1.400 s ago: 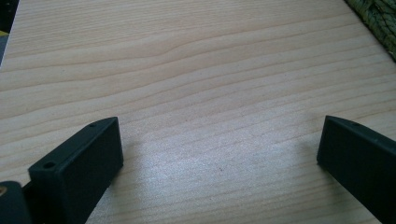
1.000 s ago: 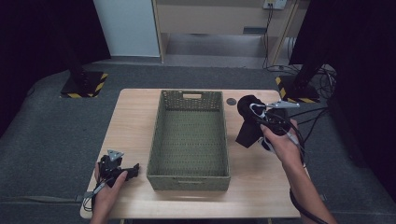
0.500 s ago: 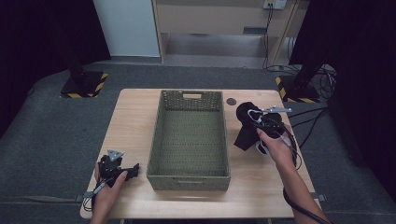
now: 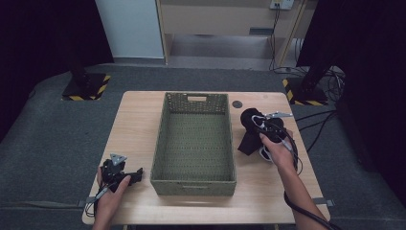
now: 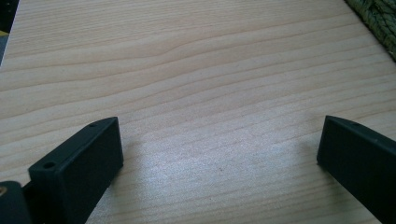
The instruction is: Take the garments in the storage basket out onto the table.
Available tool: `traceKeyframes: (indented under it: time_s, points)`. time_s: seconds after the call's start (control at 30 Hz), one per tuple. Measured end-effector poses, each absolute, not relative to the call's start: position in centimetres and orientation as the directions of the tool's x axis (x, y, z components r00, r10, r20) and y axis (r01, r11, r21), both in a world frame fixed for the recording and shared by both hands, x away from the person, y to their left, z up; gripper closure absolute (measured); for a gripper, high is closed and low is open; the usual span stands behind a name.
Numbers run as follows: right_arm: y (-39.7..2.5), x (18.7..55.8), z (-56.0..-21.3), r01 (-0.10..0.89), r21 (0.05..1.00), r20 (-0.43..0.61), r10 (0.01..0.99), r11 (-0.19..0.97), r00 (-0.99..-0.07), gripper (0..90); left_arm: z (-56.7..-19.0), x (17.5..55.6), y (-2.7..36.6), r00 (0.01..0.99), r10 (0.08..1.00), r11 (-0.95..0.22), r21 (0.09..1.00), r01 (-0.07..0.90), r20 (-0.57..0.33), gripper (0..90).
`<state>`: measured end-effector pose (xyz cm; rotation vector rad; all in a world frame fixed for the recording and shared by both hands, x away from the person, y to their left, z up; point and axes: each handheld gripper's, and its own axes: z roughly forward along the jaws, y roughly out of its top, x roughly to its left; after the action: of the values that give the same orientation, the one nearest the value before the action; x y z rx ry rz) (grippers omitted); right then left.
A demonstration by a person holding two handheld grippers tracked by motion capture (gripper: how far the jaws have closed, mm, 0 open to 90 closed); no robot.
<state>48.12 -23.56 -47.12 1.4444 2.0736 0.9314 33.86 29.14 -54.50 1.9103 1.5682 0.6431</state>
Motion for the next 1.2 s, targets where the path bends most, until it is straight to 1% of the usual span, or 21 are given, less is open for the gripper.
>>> traceKeyframes:
  time_s: [0.6, 0.9, 1.2]
  points:
    - [-23.5, 48.5, -49.6, 0.666, 0.714, 0.031, 0.940, 0.218, -0.340, 58.1, -54.5, 33.9, 29.1, 0.193, 0.981, -0.141, 0.698, 0.702, 0.004, 0.0]
    - [-23.3, 48.5, -50.1, 0.669, 0.710, 0.027, 0.940, 0.220, -0.339, 57.5, -54.5, 33.9, 29.1, 0.193, 0.981, -0.141, 0.698, 0.702, 0.005, 0.0]
    - [-23.7, 48.6, -50.9, 0.665, 0.712, 0.013, 0.943, 0.224, -0.332, 54.8, -54.5, 33.9, 29.1, 0.193, 0.981, -0.141, 0.698, 0.702, 0.005, 0.0]
